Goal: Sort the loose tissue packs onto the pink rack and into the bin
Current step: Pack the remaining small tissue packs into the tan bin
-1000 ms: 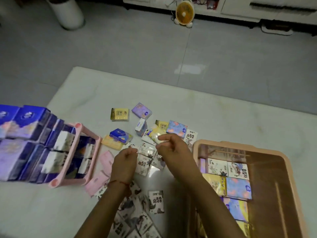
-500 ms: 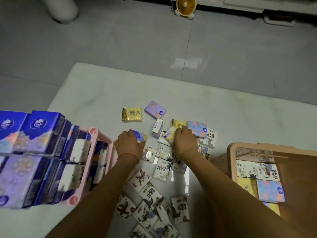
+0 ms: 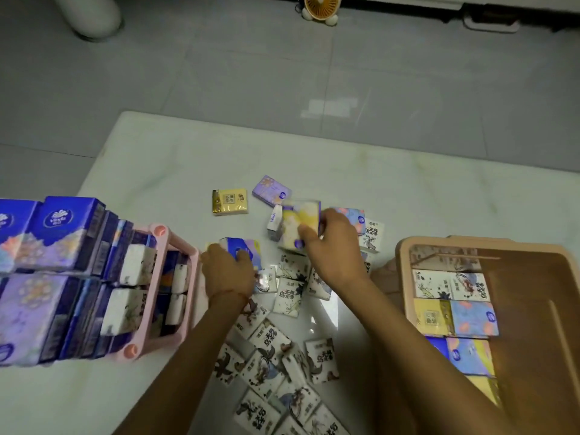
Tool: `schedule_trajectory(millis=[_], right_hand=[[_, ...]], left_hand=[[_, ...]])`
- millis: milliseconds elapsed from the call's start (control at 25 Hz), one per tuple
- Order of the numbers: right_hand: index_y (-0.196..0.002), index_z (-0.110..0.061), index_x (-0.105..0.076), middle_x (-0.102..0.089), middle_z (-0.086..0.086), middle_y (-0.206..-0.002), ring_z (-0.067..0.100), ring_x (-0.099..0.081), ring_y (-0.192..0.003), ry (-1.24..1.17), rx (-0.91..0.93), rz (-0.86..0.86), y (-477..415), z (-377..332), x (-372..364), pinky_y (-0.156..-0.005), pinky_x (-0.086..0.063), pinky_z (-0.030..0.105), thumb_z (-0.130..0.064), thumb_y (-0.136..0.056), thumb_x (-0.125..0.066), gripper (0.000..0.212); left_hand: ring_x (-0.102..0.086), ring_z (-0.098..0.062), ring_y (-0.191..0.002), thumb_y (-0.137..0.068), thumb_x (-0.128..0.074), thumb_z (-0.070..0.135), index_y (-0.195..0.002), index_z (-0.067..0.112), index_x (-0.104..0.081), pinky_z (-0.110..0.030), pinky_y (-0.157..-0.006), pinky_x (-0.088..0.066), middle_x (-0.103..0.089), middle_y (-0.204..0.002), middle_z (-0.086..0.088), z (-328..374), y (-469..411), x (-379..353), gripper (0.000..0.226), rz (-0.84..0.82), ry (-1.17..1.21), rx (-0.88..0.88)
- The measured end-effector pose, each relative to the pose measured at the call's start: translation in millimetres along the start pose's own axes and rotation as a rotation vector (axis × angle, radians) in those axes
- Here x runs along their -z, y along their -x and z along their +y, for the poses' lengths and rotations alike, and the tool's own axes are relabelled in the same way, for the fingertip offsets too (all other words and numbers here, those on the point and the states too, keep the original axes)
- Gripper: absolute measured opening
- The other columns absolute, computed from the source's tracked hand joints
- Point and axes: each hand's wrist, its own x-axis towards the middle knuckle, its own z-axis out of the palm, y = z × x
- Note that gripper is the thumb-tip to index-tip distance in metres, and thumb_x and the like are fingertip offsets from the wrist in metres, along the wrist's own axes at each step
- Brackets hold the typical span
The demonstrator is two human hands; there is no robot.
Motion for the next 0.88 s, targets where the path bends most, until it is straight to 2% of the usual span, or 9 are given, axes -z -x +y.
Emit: schedule_trajectory(millis=[120, 200, 280, 320, 400, 480, 600, 720, 880], right_hand=[[-0.084, -0.024, -0.055, -0.052, -0.006, -0.062, 0.013, -0.048, -0.058, -0.441, 0.041, 0.291, 66.3, -11.4, 72.6, -0.057, -0.040, 0.024, -0.028, -0.083, -0.065, 0.011], [-0.081, -0.021, -0.054, -0.045, -0.004, -0.055, 0.017, -0.045, -0.056, -0.593, -0.124, 0.524, 106.3, 18.6, 114.5, -0.057, -0.041, 0.029, -0.026, -0.081, -0.069, 0.015], [-0.078, -0.013, -0.054, -0.049, -0.001, -0.053, 0.019, -0.048, -0.056, -0.694, -0.418, 0.655, 136.9, 64.1, 135.7, -0.055, -0.043, 0.028, -0.023, -0.083, -0.068, 0.018], [-0.078, -0.009, -0.058, -0.054, -0.001, -0.050, 0.020, -0.050, -0.053, -0.820, -0.573, 0.631, 149.7, 85.4, 139.0, -0.050, -0.045, 0.025, -0.020, -0.082, -0.068, 0.016], [-0.088, 0.006, -0.068, -0.060, 0.004, -0.046, 0.019, -0.056, -0.042, -1.202, -0.842, 0.474, 164.2, 110.8, 133.0, -0.037, -0.044, 0.017, -0.017, -0.080, -0.066, 0.025], [-0.086, 0.021, -0.057, -0.052, 0.009, -0.036, 0.015, -0.050, -0.027, -1.386, -1.053, 0.430, 166.8, 145.7, 122.7, -0.029, -0.038, 0.013, -0.009, -0.094, -0.049, 0.032], [-0.077, 0.012, -0.049, -0.050, 0.010, -0.045, 0.014, -0.047, -0.029, -1.246, -1.086, 0.532, 156.8, 192.1, 104.7, -0.035, -0.041, 0.017, -0.011, -0.096, -0.050, 0.030], [-0.061, -0.007, -0.046, -0.049, 0.006, -0.049, 0.010, -0.048, -0.035, -1.139, -1.092, 0.552, 143.2, 219.8, 98.1, -0.038, -0.042, 0.020, -0.012, -0.095, -0.051, 0.035], [-0.081, -0.003, -0.053, -0.050, 0.003, -0.061, 0.014, -0.047, -0.052, -1.010, -1.083, 0.406, 137.8, 215.4, 111.1, -0.049, -0.040, 0.023, -0.010, -0.082, -0.060, 0.011]], left_hand=[[-0.061, -0.023, -0.079, -0.083, -0.058, 0.020, -0.094, 0.007, -0.056, -0.038, -0.074, -0.053, -0.062, -0.098, -0.017, 24.5, 87.3, 28.8, 0.017, -0.098, 0.625, 0.095], [-0.065, -0.010, -0.066, -0.085, -0.061, 0.018, -0.087, 0.013, -0.060, -0.025, -0.061, -0.055, -0.069, -0.081, -0.002, 45.8, 158.6, 29.5, 0.005, -0.246, 0.749, 0.041], [-0.067, -0.011, -0.072, -0.069, -0.067, 0.042, -0.087, 0.018, -0.063, -0.029, -0.068, -0.056, -0.070, -0.082, 0.000, 63.2, 221.0, 1.5, 0.031, -0.388, 0.644, -0.061], [-0.067, -0.012, -0.079, -0.063, -0.064, 0.047, -0.094, 0.016, -0.062, -0.030, -0.074, -0.054, -0.069, -0.090, 0.000, 64.4, 244.2, -22.3, 0.044, -0.437, 0.572, -0.065], [-0.064, -0.018, -0.095, -0.072, -0.064, 0.032, -0.108, 0.007, -0.059, -0.034, -0.086, -0.050, -0.066, -0.105, -0.008, 55.8, 271.7, -77.1, 0.045, -0.468, 0.493, 0.033], [-0.058, -0.031, -0.110, -0.084, -0.059, 0.006, -0.117, -0.006, -0.055, -0.040, -0.095, -0.044, -0.061, -0.117, -0.022, 45.4, 281.2, -124.7, 0.036, -0.450, 0.362, 0.174], [-0.042, -0.036, -0.128, -0.089, -0.051, -0.002, -0.131, -0.012, -0.042, -0.035, -0.104, -0.029, -0.044, -0.137, -0.027, 27.4, 267.4, -163.4, 0.044, -0.354, 0.219, 0.355], [-0.040, -0.039, -0.129, -0.091, -0.047, -0.004, -0.133, -0.011, -0.041, -0.038, -0.105, -0.028, -0.043, -0.138, -0.027, 22.7, 249.6, -185.8, 0.043, -0.238, 0.180, 0.319], [-0.047, -0.040, -0.118, -0.088, -0.045, -0.006, -0.117, -0.013, -0.054, -0.037, -0.094, -0.036, -0.053, -0.125, -0.030, 18.0, 236.6, -197.9, 0.031, -0.244, 0.035, 0.277]])
